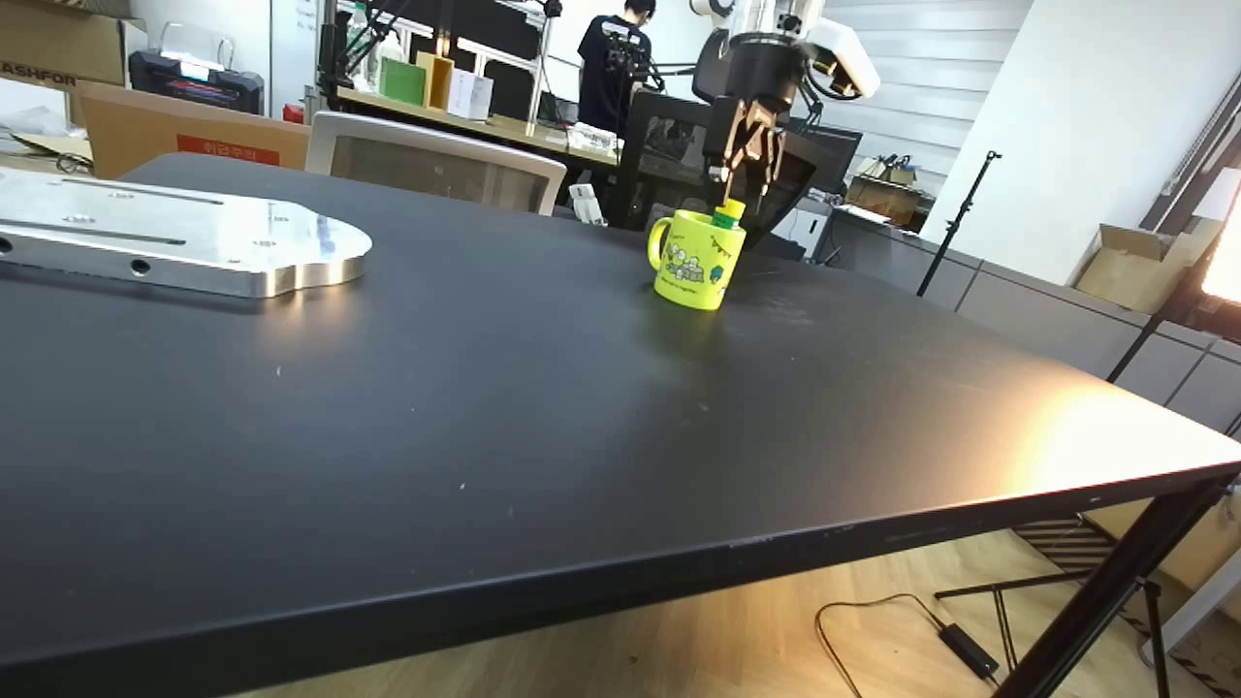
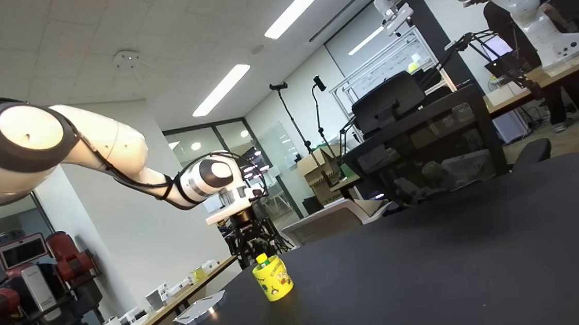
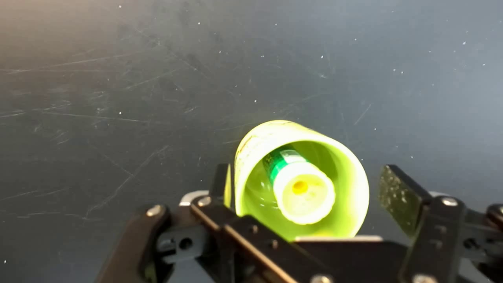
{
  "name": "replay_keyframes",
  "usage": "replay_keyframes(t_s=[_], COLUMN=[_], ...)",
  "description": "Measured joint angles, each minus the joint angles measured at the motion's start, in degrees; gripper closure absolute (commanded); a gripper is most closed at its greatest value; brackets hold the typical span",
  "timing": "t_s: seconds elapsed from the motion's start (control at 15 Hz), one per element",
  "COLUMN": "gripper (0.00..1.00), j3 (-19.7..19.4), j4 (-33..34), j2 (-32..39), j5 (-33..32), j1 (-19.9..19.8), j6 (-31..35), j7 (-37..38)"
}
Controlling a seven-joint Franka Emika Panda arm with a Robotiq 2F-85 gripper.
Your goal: Remove the glue stick from the mug
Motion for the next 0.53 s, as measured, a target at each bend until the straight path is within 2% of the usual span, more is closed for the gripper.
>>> replay_keyframes(t_s=[0.13,0.53], gripper=[0.49,0.89], j3=[0.00,0.00], j4=[0.00,0.00], j2=[0.00,0.01], j5=[-0.15,-0.16], j1=[0.12,0.17], j6=[0.00,0.00], j7=[0.00,0.00])
